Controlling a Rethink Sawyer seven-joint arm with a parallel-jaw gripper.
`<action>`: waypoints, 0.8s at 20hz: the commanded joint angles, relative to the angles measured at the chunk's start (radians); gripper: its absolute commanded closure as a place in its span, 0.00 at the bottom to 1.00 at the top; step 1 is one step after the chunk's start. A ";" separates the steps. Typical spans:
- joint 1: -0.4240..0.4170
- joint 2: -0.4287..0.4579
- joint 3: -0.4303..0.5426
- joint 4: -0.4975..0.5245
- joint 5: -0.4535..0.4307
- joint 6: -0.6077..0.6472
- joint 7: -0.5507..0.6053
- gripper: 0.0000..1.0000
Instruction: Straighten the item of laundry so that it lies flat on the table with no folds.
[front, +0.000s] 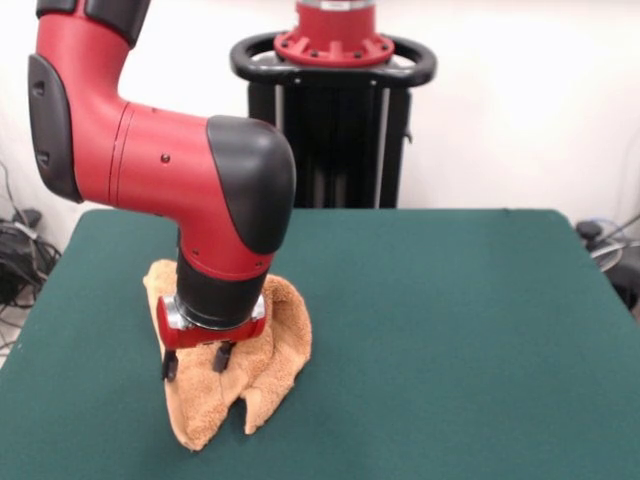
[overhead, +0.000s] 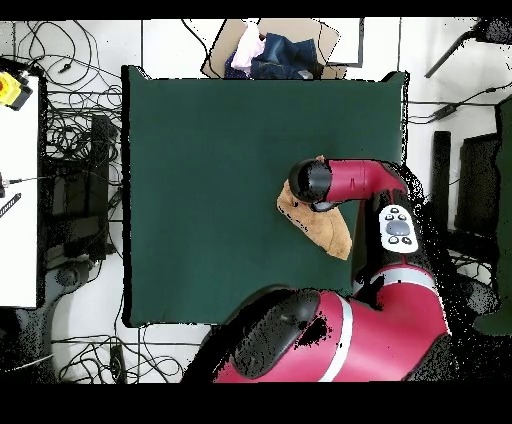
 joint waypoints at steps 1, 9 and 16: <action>-0.013 0.169 0.099 0.023 -0.052 -0.253 0.058 0.00; -0.025 0.163 0.115 0.037 -0.068 -0.289 0.027 1.00; -0.023 0.153 0.114 0.040 -0.067 -0.273 0.020 1.00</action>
